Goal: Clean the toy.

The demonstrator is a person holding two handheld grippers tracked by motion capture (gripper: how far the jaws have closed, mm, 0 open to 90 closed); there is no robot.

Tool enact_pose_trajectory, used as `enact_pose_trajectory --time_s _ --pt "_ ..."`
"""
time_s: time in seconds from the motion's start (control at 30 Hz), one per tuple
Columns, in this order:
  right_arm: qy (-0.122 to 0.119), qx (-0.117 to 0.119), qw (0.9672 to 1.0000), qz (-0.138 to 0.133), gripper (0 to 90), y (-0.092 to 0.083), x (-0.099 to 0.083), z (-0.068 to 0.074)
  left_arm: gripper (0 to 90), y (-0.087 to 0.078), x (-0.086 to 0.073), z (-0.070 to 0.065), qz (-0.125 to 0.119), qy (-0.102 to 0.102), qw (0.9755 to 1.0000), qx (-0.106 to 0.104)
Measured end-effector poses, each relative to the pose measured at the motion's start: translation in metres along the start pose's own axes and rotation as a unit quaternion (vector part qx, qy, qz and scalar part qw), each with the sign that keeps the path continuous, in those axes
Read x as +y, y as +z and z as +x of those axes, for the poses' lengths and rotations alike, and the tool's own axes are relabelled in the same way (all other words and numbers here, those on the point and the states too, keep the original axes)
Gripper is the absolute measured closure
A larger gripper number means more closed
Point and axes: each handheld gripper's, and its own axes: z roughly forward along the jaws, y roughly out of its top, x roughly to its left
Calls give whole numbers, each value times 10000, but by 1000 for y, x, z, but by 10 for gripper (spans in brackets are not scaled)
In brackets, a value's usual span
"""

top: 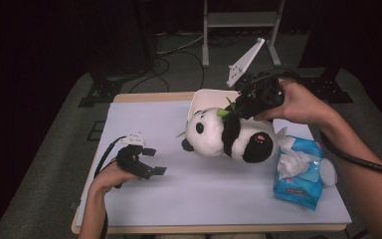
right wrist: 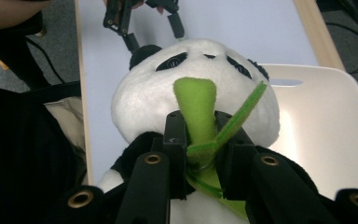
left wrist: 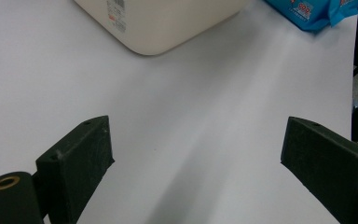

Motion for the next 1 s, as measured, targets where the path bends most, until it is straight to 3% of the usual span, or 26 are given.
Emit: enact_pose_trajectory --time_s 0.7,1.0 --pt "199 -345 9992 21 751 -18 8 -35 79 -4 -3 3 -48 -82 9999 45" --pt "408 -376 9984 53 752 -14 6 -63 80 -5 -5 4 -93 -127 9999 36"
